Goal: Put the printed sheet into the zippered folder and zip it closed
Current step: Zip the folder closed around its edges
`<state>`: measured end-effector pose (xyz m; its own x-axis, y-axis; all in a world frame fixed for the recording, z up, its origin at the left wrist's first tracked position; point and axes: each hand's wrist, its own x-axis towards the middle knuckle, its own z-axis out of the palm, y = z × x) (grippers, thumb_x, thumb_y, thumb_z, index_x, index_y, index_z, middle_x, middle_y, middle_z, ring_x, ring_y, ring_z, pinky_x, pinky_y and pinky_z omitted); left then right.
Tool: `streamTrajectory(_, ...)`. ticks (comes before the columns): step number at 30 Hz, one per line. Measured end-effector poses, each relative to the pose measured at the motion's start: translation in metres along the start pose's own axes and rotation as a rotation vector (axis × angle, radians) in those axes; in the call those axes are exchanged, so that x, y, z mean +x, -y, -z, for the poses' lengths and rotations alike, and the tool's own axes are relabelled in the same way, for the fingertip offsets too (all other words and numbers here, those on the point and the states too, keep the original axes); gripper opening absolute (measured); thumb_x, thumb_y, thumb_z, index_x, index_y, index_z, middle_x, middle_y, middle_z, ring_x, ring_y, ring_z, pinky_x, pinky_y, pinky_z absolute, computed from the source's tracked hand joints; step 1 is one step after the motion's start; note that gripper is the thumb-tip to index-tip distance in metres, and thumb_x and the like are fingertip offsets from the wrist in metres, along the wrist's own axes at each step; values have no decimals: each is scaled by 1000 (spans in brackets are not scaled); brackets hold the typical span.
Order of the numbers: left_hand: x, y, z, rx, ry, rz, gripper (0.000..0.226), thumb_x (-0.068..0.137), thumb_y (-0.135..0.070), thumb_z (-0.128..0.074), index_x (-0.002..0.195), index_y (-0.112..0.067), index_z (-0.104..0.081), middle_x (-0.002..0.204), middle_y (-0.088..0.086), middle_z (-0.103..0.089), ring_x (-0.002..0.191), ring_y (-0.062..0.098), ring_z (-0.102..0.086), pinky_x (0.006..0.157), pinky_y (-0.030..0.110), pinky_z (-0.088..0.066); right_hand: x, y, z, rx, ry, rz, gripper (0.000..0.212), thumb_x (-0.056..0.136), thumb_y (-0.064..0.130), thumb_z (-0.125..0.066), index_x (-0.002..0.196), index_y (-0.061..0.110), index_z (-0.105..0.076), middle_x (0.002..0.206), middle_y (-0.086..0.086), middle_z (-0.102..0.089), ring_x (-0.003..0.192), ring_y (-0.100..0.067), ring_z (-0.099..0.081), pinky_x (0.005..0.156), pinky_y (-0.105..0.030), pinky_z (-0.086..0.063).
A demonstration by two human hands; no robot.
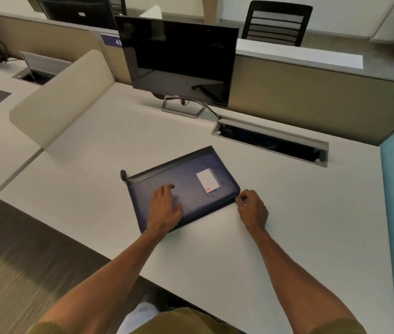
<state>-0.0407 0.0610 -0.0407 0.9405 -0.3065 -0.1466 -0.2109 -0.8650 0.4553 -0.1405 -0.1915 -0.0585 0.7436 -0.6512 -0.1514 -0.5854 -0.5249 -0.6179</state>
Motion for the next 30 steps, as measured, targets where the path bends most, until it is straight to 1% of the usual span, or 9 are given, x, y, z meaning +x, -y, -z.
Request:
streamTrajectory(4,25,-51,-17,107,124,-238,59,101,-24,-61,156,-19,-42,160,2,-45,151,26,-42,125,46,-39,6,2,1,-21,17,-25,15,104,24,-66,113,11,-69,119,-3,-71,108,-28,-70,90,-38,-57)
streamTrajectory(12,65,-108,-45,216,238,-441,53,106,-32,-54,157,-21,-41,161,3,-45,151,27,-44,123,46,-41,13,-1,2,-25,31,-59,13,102,26,-67,109,15,-70,116,3,-72,106,-22,-71,89,-37,-56)
streamTrajectory(14,74,-119,-49,301,328,-511,72,101,-40,-61,165,-27,-32,170,3,-32,160,30,-31,127,54,-36,16,-2,2,-44,43,-50,14,103,27,-66,110,16,-70,116,4,-72,106,-20,-70,87,-35,-56)
streamTrajectory(16,81,-128,-54,440,426,-553,92,96,-52,-69,171,-34,-19,180,4,-10,169,36,-9,131,66,-26,17,-3,3,-52,48,-33,16,103,28,-67,111,16,-71,117,5,-72,105,-19,-71,86,-33,-55)
streamTrajectory(18,88,-134,-60,541,467,-571,95,94,-58,-71,170,-36,-20,183,5,1,170,41,2,131,72,-22,19,-3,4,-60,41,-29,16,102,31,-68,110,17,-71,115,6,-72,103,-18,-71,83,-32,-55)
streamTrajectory(20,93,-137,-65,582,465,-586,89,93,-57,-71,166,-33,-27,181,8,-7,169,43,-4,127,72,-29,20,-6,3,-58,17,-41,16,102,32,-68,107,18,-71,113,8,-72,100,-17,-71,80,-32,-54)
streamTrajectory(24,94,-137,-68,574,440,-640,82,89,-51,-72,158,-30,-33,166,9,-32,158,39,-27,114,61,-49,29,-8,3,10,-53,-116,14,103,29,-67,107,17,-72,113,7,-74,101,-18,-71,81,-34,-57)
streamTrajectory(27,92,-129,-69,531,430,-702,86,84,-50,-72,157,-27,-33,158,4,-40,153,34,-36,109,52,-54,43,-5,3,45,-36,-94,15,104,29,-66,108,16,-73,114,6,-73,103,-18,-71,82,-36,-57)
streamTrajectory(30,100,-122,-63,432,419,-711,93,85,-54,-65,165,-27,-27,161,-1,-44,153,29,-41,109,49,-55,56,-3,4,58,16,-44,13,103,26,-66,105,15,-73,113,5,-72,100,-18,-71,82,-38,-57)
